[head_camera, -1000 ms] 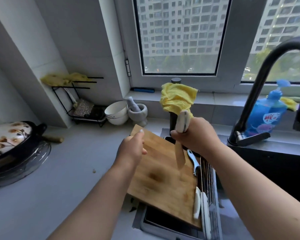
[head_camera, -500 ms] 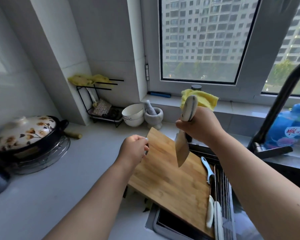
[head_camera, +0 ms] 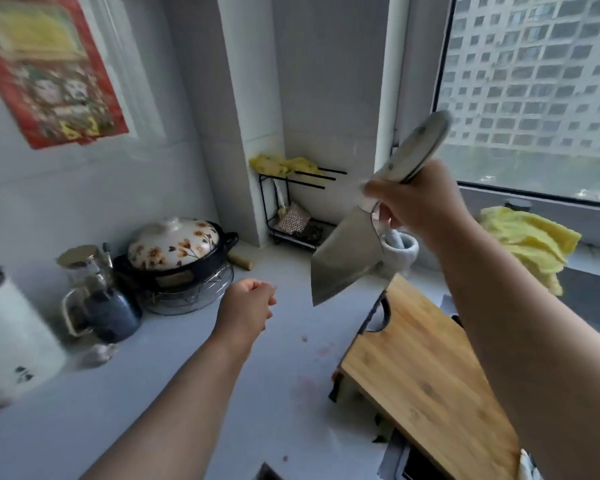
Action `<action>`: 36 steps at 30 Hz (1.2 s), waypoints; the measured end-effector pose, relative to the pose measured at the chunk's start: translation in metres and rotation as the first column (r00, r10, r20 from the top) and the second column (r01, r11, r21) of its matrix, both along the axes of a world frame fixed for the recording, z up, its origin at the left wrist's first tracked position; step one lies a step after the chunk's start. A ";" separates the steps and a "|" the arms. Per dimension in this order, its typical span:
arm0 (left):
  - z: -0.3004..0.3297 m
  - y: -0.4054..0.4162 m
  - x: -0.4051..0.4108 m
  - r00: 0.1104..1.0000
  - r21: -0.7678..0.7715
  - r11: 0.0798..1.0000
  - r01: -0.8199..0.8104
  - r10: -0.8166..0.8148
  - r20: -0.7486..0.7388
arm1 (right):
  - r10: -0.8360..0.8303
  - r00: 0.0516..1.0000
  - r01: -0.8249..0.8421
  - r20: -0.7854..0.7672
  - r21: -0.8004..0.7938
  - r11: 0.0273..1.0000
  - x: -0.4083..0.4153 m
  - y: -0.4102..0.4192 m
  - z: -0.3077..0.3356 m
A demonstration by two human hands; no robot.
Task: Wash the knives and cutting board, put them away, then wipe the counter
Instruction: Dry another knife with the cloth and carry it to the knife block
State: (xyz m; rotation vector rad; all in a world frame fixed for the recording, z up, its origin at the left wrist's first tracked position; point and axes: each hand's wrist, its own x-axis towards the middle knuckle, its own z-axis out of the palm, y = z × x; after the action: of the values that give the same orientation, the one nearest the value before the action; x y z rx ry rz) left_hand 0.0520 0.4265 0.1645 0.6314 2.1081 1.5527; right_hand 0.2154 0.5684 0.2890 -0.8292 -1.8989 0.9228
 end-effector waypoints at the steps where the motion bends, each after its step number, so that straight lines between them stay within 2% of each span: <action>1: 0.002 -0.013 -0.016 0.999 0.006 0.999 -0.046 0.047 -0.009 | 0.038 0.999 -0.039 -0.026 -0.020 0.999 -0.017 -0.009 0.004; 6: 0.004 -0.092 -0.099 0.949 0.054 0.950 -0.307 0.310 -0.049 | 0.194 0.972 -0.207 -0.130 -0.089 0.974 -0.106 -0.063 0.018; 11: 0.005 -0.175 -0.170 0.838 0.037 0.845 -0.533 0.533 -0.113 | 0.340 0.922 -0.357 -0.184 -0.071 0.931 -0.192 -0.123 0.026; 18: 0.005 -0.268 -0.242 0.669 -0.016 0.702 -0.712 0.673 -0.315 | 0.486 0.843 -0.497 -0.230 0.012 0.868 -0.289 -0.205 0.039; 22: 0.008 -0.302 -0.272 0.620 -0.155 0.652 -0.742 0.579 -0.530 | 0.564 0.792 -0.562 -0.235 0.078 0.823 -0.336 -0.247 0.048; 27: -0.001 -0.321 -0.309 0.691 -0.222 0.743 -0.632 0.409 -0.596 | 0.594 0.783 -0.564 -0.184 0.194 0.803 -0.400 -0.291 0.046; 31: -0.019 -0.327 -0.342 0.765 -0.417 0.736 -0.533 0.208 -0.610 | 0.597 0.793 -0.559 -0.122 0.247 0.792 -0.441 -0.315 0.033; 33: -0.026 -0.327 -0.347 0.754 -0.417 0.736 -0.533 0.189 -0.629 | 0.590 0.803 -0.550 -0.087 0.271 0.790 -0.455 -0.321 0.025; 36: -0.036 -0.327 -0.350 0.679 -0.351 0.737 -0.578 0.195 -0.708 | 0.573 0.818 -0.536 -0.047 0.297 0.790 -0.468 -0.326 0.016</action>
State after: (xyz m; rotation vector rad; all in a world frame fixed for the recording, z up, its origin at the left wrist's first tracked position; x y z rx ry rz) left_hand -0.2979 0.0997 0.1286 0.5231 3.2383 0.8287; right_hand -0.2525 0.2423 0.3055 -0.0177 -2.1251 0.9954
